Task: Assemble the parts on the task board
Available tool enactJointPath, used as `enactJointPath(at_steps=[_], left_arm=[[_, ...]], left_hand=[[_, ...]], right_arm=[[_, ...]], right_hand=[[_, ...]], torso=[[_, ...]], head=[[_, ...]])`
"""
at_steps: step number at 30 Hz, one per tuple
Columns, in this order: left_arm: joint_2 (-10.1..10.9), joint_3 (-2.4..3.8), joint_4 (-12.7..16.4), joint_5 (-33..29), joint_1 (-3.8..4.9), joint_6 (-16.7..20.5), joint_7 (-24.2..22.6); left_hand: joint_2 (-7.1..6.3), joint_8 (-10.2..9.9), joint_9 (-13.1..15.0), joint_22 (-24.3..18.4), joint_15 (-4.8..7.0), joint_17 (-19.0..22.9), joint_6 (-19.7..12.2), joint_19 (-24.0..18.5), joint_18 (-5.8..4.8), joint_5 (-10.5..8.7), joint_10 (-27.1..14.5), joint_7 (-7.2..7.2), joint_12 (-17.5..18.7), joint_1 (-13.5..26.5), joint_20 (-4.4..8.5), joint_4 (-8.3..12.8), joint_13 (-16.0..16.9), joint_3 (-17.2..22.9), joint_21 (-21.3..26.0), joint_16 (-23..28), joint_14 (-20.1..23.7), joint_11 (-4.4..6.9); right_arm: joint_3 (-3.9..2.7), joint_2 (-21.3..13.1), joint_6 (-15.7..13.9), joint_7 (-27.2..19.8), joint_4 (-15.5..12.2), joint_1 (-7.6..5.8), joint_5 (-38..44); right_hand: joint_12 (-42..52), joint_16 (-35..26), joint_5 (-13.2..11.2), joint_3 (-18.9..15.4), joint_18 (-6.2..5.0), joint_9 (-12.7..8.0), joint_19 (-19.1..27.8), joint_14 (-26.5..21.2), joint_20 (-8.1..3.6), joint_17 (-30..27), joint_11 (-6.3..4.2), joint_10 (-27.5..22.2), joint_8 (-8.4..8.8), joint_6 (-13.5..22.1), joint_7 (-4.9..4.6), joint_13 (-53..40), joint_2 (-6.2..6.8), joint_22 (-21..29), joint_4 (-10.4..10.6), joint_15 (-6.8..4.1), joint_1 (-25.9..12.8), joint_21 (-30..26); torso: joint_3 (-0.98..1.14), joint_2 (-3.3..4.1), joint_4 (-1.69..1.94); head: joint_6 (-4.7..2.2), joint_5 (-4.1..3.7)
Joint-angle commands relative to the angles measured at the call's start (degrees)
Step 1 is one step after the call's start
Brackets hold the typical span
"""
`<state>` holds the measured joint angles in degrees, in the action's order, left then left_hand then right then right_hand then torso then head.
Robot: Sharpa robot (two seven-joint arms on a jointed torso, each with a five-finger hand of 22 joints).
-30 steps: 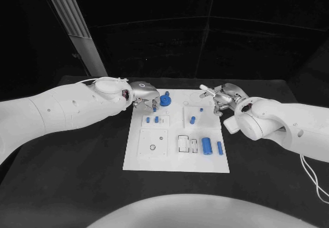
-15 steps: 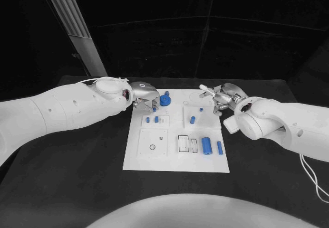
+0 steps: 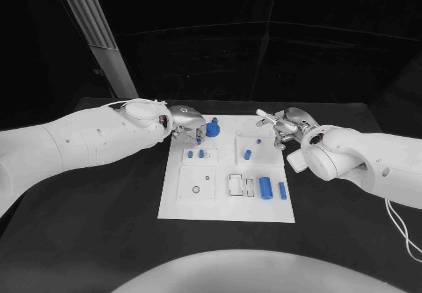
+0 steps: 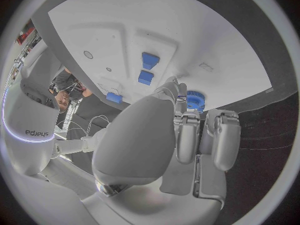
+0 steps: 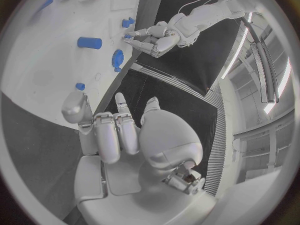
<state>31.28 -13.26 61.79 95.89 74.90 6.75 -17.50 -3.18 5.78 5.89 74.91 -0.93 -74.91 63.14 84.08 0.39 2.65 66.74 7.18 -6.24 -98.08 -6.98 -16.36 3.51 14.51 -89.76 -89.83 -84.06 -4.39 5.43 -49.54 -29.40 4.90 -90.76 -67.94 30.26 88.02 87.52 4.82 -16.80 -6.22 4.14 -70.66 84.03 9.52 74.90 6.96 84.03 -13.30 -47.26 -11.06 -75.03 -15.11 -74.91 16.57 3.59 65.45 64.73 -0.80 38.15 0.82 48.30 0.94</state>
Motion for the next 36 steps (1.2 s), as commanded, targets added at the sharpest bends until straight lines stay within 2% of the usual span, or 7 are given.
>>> enactJointPath(at_steps=[1, 16, 24, 29, 36], left_arm=[[-0.2, -0.14, -0.2, 0.0, -0.26, -1.75, 0.59], [-0.38, -0.14, -0.3, 0.0, -0.37, -1.94, 0.62], [-0.38, -0.14, -0.34, 0.0, -0.41, -2.21, 0.4], [-0.41, -0.14, -0.41, 0.0, -0.45, -2.57, -0.12], [-0.45, -0.14, -0.51, 0.0, -0.48, -2.96, -0.35]], left_hand=[[0.12, 0.19, -0.13, 15.09, -0.34, -15.09, -0.21, 5.92, -0.39, 0.18, -0.42, 0.39, 0.36, -0.3, -0.02, -0.05, -0.05, 0.46, -0.24, -0.17, -5.94, -0.19], [-0.4, 0.02, -0.19, 15.09, -0.42, -15.09, -0.3, 5.92, -0.39, 0.18, -0.41, 0.46, 0.61, -0.77, -0.08, 0.2, -0.02, 0.74, -0.24, -0.17, -5.94, -0.24], [-1.58, -0.52, -0.44, 15.09, -0.82, -15.09, -0.94, 5.92, -0.39, 0.17, -0.88, 0.86, 1.26, -0.6, -0.28, -0.01, -0.04, 0.7, -0.24, -0.17, -5.94, -0.78], [-3.2, -1.26, -0.78, 15.09, -1.17, -15.09, -2.14, 5.92, -0.39, 0.17, -1.75, 1.27, 1.88, 0.75, -0.53, -0.3, -0.05, -0.16, -0.24, -0.17, -5.94, -1.24], [-4.11, -1.75, -1.09, 15.09, -1.35, -15.09, -3.16, 5.92, -0.39, 0.19, -2.42, 1.52, 2.21, 1.77, -0.77, -0.2, -0.01, -0.61, -0.24, -0.17, -5.94, -1.47]], right_arm=[[-0.03, 0.04, 0.42, -0.2, -0.11, -0.09, -0.03], [-0.03, 0.02, 0.38, -0.19, -0.08, -0.09, -0.03], [-0.03, 0.05, 0.39, -0.19, -0.05, -0.09, -0.03], [-0.03, 0.03, 0.39, -0.2, -0.06, -0.09, -0.03], [-0.03, -0.01, 0.38, -0.2, -0.07, -0.09, -0.03]], right_hand=[[0.17, 0.23, 0.36, -0.37, -0.1, -0.03, -0.37, 2.88, -0.16, 11.18, -0.39, 3.3, -0.27, 0.27, 0.18, -12.29, -0.02, -6.29, -0.01, -0.48, 0.74, -0.02], [0.23, 0.23, 0.4, -0.44, -0.09, -0.02, -0.44, 2.87, -0.19, 11.15, -0.43, 3.38, -0.42, 0.18, 0.23, -12.35, -0.21, -6.37, 0.02, -0.51, 0.99, -0.03], [0.23, 0.23, 0.4, -0.44, -0.09, -0.02, -0.44, 2.87, -0.19, 11.15, -0.43, 3.38, -0.42, 0.18, 0.23, -12.35, -0.21, -6.37, 0.02, -0.51, 0.99, -0.03], [0.23, 0.23, 0.4, -0.44, -0.09, -0.02, -0.44, 2.87, -0.19, 11.15, -0.43, 3.38, -0.42, 0.18, 0.23, -12.35, -0.21, -6.37, 0.02, -0.51, 0.99, -0.03], [0.23, 0.24, 0.4, -0.45, -0.09, -0.02, -0.45, 2.88, -0.19, 11.16, -0.43, 3.39, -0.43, 0.18, 0.23, -12.36, -0.22, -6.37, 0.02, -0.51, 1.0, -0.03]], torso=[[-0.02, 0.01, -0.03], [-0.01, 0.01, -0.01], [0.0, 0.0, -0.01], [-0.01, 0.01, -0.04], [0.01, 0.03, 0.0]], head=[[0.03, -0.02], [0.08, -0.09], [0.06, -0.06], [-0.01, -0.1], [0.01, -0.13]])
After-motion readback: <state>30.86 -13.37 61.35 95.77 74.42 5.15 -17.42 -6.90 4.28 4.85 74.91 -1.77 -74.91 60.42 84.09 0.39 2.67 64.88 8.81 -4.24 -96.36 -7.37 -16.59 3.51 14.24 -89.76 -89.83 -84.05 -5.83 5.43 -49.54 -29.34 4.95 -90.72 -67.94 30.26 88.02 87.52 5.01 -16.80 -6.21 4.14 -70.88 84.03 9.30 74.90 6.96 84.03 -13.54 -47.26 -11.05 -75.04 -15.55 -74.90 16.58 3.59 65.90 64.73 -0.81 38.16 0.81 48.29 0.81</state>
